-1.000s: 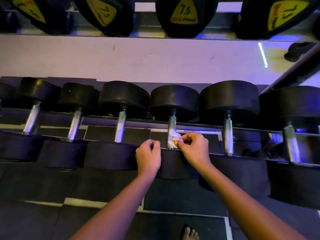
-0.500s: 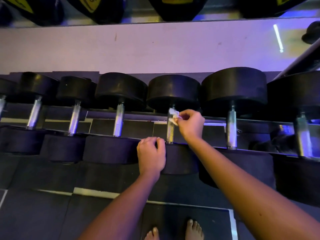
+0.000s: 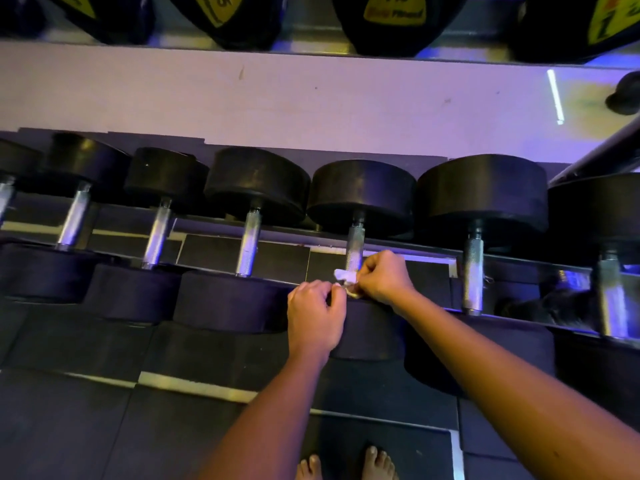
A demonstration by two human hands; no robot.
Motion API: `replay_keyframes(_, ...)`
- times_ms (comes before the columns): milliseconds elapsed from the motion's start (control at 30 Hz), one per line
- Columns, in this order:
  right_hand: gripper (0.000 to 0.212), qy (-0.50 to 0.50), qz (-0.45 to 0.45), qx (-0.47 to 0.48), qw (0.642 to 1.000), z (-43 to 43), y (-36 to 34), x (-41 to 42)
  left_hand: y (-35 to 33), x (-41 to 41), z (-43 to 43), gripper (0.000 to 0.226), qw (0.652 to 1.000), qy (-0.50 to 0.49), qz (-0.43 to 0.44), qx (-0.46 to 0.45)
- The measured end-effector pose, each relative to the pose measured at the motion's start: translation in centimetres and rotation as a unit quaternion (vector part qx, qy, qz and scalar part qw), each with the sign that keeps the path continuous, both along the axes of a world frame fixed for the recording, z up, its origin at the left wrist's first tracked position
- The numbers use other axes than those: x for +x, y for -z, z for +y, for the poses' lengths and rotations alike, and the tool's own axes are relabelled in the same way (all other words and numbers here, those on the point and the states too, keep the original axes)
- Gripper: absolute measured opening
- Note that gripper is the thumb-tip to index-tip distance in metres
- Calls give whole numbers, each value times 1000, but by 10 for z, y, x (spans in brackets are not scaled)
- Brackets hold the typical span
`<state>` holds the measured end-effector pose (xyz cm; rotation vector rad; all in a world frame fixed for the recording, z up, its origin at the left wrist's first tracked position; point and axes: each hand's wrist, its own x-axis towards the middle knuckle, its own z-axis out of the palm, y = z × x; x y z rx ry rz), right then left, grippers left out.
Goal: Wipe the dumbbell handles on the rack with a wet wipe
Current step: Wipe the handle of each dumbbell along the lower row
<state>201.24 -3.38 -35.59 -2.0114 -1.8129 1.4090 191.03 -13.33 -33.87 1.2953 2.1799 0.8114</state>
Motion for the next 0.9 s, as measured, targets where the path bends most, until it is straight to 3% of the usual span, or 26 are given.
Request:
replay_keyframes(100,32,16,4,0,1000,4,0,0,0,0,0,36,1000,-5,-9,1)
replay_keyframes(233,6,130,46,73,988,26,-8,-3,3,-1,0,36,1000,-4,-12,-2)
replay_keyframes(400,18,176,32,105,978,40,-3,-13,4,0,-1,35,1000,-4,-26,-8)
replay_keyframes(500,5,121,7,87,989,29,1,-11,4,0,-2,36,1000,-3,-20,-2)
replay_keyframes(633,27,46,-10,22,999,5,6,-4,1,0,-1,38,1000,0,-23,-5)
replay_keyframes(767,19,12,-2,-13,1000,4,4,-1,1,0,-2,36,1000,-6,-30,-4)
replay_keyframes(900,10,109,27,103,988,23,-1,-2,3,-1,-2,40,1000,-4,-20,-5)
